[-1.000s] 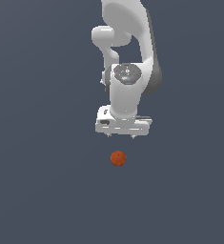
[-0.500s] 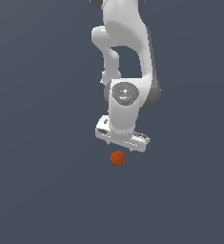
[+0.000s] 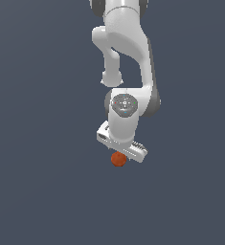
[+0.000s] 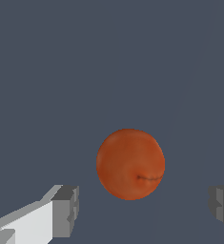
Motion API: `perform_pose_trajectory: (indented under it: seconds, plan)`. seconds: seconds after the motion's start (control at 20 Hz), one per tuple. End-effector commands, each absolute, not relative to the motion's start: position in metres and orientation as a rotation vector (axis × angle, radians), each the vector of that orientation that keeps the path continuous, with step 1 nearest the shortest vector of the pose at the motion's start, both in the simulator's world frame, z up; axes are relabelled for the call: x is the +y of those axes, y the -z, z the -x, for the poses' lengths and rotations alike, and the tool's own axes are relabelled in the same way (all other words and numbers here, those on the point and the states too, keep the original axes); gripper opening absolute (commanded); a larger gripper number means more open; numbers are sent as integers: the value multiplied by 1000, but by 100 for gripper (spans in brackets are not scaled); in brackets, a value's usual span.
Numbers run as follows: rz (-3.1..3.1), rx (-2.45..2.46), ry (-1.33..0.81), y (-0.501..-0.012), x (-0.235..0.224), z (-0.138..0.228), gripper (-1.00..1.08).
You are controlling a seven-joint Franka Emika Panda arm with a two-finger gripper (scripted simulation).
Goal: Pick up the object and move it to a goal position.
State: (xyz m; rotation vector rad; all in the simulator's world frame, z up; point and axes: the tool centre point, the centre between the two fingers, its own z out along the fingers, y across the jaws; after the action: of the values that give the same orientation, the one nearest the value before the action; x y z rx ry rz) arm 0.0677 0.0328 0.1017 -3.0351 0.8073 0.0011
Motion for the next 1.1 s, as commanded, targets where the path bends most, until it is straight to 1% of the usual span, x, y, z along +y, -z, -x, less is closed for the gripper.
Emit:
perform_pose_trajectory:
  seconds: [0.0,0.4,0.8,1.05]
  plan:
    - [3026,841,0,-99,32,-70,100]
    - [3024,852,-1,-94,33,-70,100]
    - [3022,858,0,-56,32,-69,100]
    - [3022,859,0,-46,32,-70,100]
